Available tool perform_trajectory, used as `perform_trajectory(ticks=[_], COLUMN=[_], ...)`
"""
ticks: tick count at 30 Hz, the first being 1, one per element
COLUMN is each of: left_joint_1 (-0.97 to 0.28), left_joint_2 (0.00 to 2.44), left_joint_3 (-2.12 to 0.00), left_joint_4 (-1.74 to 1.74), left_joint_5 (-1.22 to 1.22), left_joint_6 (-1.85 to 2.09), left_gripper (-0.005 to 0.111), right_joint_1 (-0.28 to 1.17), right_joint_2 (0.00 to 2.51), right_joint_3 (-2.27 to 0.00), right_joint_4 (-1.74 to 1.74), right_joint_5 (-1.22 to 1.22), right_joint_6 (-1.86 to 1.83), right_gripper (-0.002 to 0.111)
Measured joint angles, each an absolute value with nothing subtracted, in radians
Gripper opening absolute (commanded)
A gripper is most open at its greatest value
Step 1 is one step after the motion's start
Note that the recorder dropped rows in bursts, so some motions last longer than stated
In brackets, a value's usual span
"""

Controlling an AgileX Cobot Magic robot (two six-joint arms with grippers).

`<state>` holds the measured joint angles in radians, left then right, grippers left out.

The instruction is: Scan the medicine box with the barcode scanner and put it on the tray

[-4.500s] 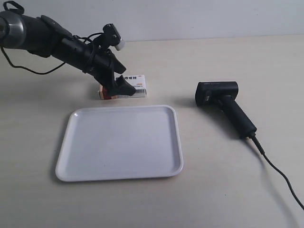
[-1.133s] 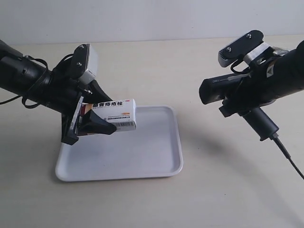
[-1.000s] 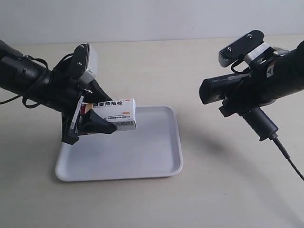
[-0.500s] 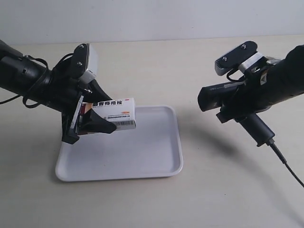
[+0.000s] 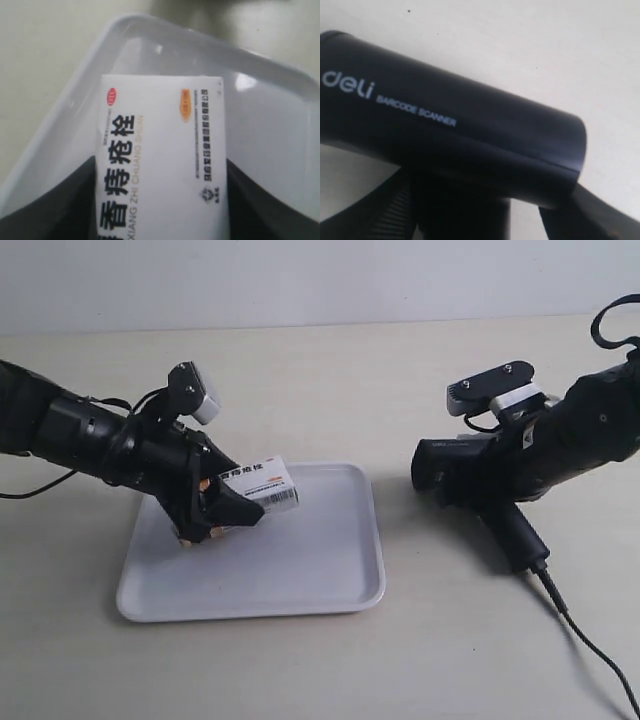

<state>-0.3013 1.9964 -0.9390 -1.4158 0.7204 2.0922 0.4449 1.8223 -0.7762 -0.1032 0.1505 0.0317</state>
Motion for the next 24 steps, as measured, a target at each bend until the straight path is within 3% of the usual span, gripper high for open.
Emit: perform_trajectory(ticks=[1,2,3,4,9,12,15,17,19,22,24], left_joint_1=[-0.301,-0.301,-0.301,-0.301,-0.301,-0.301,-0.301,-0.301,-0.301,-0.301,-0.301], left_joint_2=[2.012,2.018,2.027,2.031,2.028,1.935,1.844,1.778,1.699,1.58,1.493], left_joint_3=[-0.939,-0.943,-0.947,-0.947,-0.947,-0.947,-0.949,-0.95,-0.95,-0.95,-0.945], left_joint_4=[-1.409,-1.404,-1.399,-1.388,-1.347,-1.318,-1.294,-1.259,-1.223,-1.184,-1.171], left_joint_5=[0.7,0.693,0.693,0.693,0.745,0.747,0.749,0.757,0.776,0.8,0.81], left_joint_6=[2.092,2.092,2.092,2.092,2.092,2.051,1.986,1.927,1.849,1.73,1.657], left_gripper=[0.052,0.072,0.093,0.104,0.105,0.104,0.09,0.072,0.043,0.0,0.002], right_joint_1=[0.445,0.445,0.445,0.445,0.445,0.445,0.445,0.445,0.445,0.445,0.445], right_joint_2=[1.832,1.832,1.832,1.832,1.832,1.791,1.689,1.589,1.48,1.29,1.154], right_joint_3=[-0.776,-0.776,-0.776,-0.776,-0.776,-0.776,-0.776,-0.776,-0.776,-0.776,-0.776], right_joint_4=[-0.103,-0.103,-0.098,-0.091,-0.07,-0.019,-0.009,0.0,0.0,0.0,0.006], right_joint_5=[0.143,0.142,0.142,0.139,0.133,0.136,0.168,0.211,0.256,0.305,0.313], right_joint_6=[0.041,0.046,0.057,0.074,0.092,0.094,0.094,0.094,0.094,0.094,0.096], right_gripper=[0.0,0.004,0.012,0.019,0.077,0.086,0.086,0.085,0.077,0.051,0.026])
